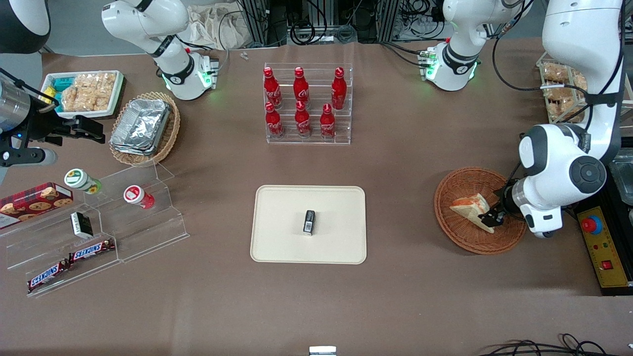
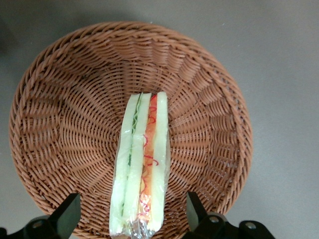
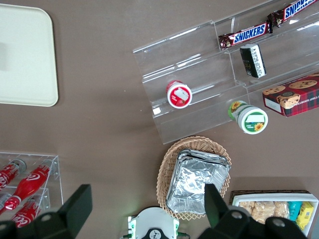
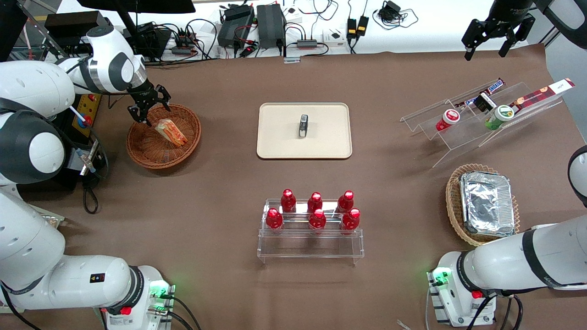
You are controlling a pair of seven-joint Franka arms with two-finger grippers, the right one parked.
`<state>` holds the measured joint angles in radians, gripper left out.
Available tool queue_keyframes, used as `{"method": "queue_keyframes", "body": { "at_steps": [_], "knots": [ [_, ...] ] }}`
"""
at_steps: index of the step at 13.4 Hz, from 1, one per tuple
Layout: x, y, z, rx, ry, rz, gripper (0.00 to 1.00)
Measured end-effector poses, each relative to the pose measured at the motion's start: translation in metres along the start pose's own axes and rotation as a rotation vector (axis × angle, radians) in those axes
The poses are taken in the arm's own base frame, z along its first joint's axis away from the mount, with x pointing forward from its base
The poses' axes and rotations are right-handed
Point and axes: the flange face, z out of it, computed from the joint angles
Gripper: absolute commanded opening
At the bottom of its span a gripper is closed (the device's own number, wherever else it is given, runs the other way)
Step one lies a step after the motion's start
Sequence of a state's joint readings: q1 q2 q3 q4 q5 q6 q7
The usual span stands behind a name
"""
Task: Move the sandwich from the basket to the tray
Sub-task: 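Close the left gripper on the sandwich and lift it from the basket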
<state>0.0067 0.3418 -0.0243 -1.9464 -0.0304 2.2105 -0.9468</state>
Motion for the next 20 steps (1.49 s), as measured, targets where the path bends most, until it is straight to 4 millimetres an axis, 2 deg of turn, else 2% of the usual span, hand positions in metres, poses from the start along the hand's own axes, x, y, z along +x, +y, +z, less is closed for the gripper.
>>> {"method": "queue_keyframes", "body": {
  "at_steps": [7, 10, 15, 19, 20],
  "knots": [
    [-0.007, -0.012, 0.029, 0.003, -0.005, -0.010, 0.95],
    [-0.010, -0.017, 0.040, 0.003, -0.006, -0.011, 0.91],
    [-0.011, -0.016, 0.043, -0.003, -0.001, -0.010, 0.46],
    [-0.015, -0.013, 0.041, -0.009, 0.001, -0.002, 0.00],
    [-0.018, -0.010, 0.040, -0.012, 0.001, 0.005, 0.00]
  ]
}}
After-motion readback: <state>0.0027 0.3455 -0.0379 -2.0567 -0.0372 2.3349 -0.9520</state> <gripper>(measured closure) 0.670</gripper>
